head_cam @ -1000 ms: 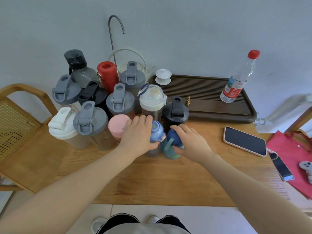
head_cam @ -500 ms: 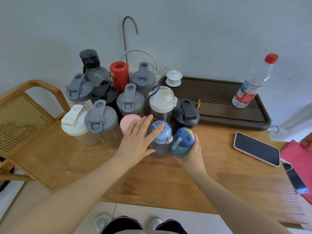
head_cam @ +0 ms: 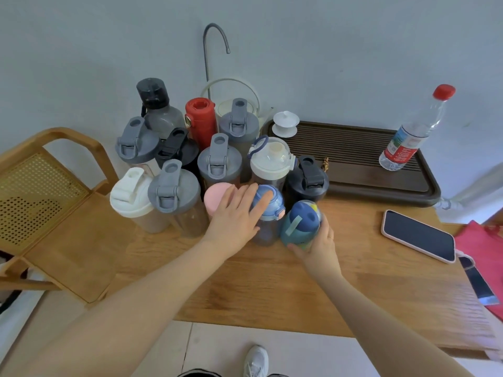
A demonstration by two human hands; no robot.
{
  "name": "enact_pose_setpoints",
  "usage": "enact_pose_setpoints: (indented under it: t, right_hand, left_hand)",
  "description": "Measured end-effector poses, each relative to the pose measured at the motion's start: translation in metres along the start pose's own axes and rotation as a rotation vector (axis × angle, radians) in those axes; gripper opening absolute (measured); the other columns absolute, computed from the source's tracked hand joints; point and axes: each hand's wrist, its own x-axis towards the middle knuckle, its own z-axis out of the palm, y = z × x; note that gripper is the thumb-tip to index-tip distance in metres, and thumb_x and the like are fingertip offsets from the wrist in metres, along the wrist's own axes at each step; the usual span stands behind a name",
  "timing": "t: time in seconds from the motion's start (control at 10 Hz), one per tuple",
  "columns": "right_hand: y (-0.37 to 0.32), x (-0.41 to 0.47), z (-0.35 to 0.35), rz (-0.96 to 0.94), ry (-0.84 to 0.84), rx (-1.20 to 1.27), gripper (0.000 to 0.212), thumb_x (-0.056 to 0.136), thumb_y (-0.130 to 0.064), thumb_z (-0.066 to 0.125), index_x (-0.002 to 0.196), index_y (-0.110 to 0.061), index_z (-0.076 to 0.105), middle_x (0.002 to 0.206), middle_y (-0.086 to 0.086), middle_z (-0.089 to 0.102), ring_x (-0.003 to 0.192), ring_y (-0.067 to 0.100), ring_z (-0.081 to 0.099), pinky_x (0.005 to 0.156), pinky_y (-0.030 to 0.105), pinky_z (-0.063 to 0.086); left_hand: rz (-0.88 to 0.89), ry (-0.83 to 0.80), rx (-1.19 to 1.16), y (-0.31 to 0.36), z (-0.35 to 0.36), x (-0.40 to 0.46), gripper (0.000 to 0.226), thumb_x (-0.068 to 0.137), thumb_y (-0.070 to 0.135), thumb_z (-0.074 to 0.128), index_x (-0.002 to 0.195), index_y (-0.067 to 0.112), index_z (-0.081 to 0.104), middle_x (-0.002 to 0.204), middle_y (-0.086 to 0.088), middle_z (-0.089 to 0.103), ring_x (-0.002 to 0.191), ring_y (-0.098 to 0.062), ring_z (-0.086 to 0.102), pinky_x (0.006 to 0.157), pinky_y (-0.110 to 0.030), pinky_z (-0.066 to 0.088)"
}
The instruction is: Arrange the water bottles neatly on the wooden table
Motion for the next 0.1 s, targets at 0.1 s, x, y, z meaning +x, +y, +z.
enact_pose_setpoints:
  t: [0.1]
  right_hand:
    - [-0.0113, -0.0129, -0.0089, -0.020, 0.078, -0.080, 0.100, 0.077, -0.030, 0.073, 0.149, -0.013, 0.005, 0.155, 0.012, 0.017, 0.139, 0.034, 0.025, 0.110, 0.044, 0.029]
  left_hand:
    - [0.008, -0.011, -0.086, -0.0069, -0.0112, -0.0044, 0.088, 0.058, 0.038, 0.081, 0.131, 0.011, 0.039, 0.130, -0.020, 0.055, 0.112, -0.034, 0.059, 0.093, -0.047, 0.047]
